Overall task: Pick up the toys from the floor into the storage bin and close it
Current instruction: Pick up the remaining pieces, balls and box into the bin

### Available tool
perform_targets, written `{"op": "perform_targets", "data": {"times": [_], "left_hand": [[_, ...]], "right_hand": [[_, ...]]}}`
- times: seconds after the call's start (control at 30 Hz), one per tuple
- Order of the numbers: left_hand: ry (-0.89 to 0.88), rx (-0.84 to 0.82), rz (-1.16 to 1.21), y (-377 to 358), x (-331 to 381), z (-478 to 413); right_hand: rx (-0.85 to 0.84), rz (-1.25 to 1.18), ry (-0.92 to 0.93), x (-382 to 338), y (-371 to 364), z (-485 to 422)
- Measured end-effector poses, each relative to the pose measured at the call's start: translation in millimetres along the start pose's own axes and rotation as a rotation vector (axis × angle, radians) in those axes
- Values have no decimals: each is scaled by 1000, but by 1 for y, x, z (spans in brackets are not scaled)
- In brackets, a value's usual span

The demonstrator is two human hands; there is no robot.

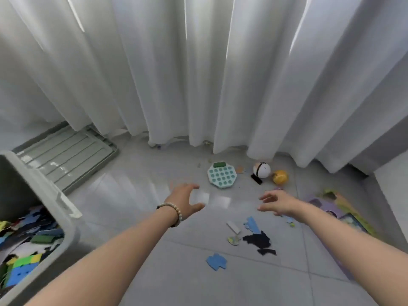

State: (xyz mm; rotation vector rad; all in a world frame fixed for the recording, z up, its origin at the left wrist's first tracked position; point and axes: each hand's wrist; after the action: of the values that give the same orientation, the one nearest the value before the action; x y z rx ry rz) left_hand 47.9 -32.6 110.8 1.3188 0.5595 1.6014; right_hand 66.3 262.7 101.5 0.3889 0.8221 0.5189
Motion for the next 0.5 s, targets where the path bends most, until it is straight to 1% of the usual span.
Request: {"op": "perform_targets", "data": {"times": [0.07, 0.13, 0.3, 0.4, 0.5], "left_hand": [[-10, -92, -62, -36, 8, -15], [-36, -149, -103, -70, 13, -29], [-148, -297, -229, -140, 21, -47], [-204, -329, -260, -165, 25, -51], [-204, -314, -238, -181, 24, -57]], "right_hand": [[-10, 47, -73, 41, 0, -10], [21, 56, -112, 72, -8, -18], [37, 65, -127, 118, -38, -39], [61, 92, -95, 131, -60, -50], [171, 94, -33, 137, -79, -58]]}}
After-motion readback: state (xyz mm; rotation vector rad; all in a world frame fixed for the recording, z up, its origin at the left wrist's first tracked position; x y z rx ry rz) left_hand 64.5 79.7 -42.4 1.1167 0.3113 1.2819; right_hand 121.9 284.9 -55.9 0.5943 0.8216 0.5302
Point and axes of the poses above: each hand's wrist, its own z-axis away from the middle knuckle, its own y-axis out of the back of the hand, x = y × z, and after that the axes turned 6 degrees about x, right-handed
